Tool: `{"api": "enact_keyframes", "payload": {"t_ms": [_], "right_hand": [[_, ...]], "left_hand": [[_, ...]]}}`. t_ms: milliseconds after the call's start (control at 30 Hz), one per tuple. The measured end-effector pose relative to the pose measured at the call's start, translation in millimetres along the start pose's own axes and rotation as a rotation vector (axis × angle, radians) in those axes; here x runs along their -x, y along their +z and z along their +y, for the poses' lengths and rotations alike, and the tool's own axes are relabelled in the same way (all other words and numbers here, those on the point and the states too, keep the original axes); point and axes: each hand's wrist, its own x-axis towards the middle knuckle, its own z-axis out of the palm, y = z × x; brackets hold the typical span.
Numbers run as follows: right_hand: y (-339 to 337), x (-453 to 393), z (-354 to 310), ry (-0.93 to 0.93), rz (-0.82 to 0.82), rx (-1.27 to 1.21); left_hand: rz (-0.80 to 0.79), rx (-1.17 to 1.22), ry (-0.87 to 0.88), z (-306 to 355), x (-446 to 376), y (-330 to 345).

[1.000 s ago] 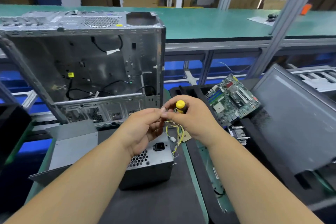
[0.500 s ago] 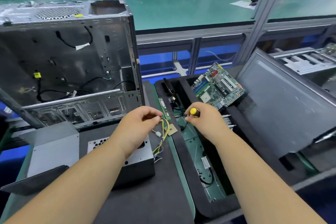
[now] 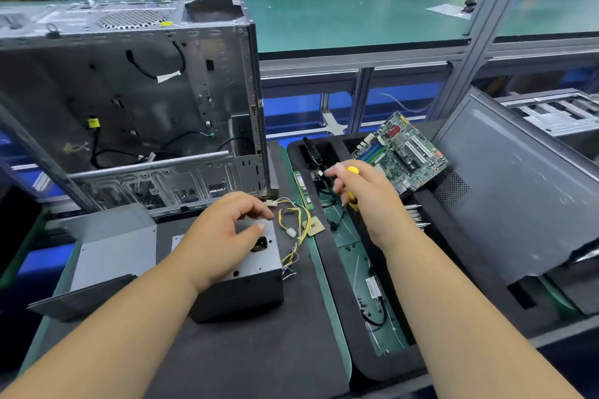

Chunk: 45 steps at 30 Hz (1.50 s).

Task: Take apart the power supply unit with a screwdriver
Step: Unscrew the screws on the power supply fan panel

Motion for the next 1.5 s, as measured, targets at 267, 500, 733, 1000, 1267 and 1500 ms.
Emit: {"api": "enact_keyframes", "payload": {"t_ms": [267,500,733,1000,1267,1500], "right_hand": [[58.6,19.2,-43.1,-0.14,-0.228,-0.487],[102.1,41.1,-55.2,-0.065,-0.382,-0.565],[128.3,57.3,-58.2,0.004,-0.391,-0.528],[136.0,65.2,-58.8,-0.01,-0.367,-0.46],[134.1,72.3,-54.3,-0.043,-0.402,-0.415],[140.8,66.5,-55.5,-0.082,-0.354,-0.376]], "left_hand": [[-0.162,-0.165,0.145,-26.9,28.1,-25.8],[-0.192,-0.291,0.163,-45.3,43.3,-31.3],[-0.166,-0.187,0.198,-46.4,42.6,-29.9],[-0.157,-0.068,0.165,-51.3,40.0,-24.1],[-0.152,-0.041,0.16,-51.8,40.3,-23.8],[-0.151,-0.093,0.156,-48.1,38.3,-24.0]]}}
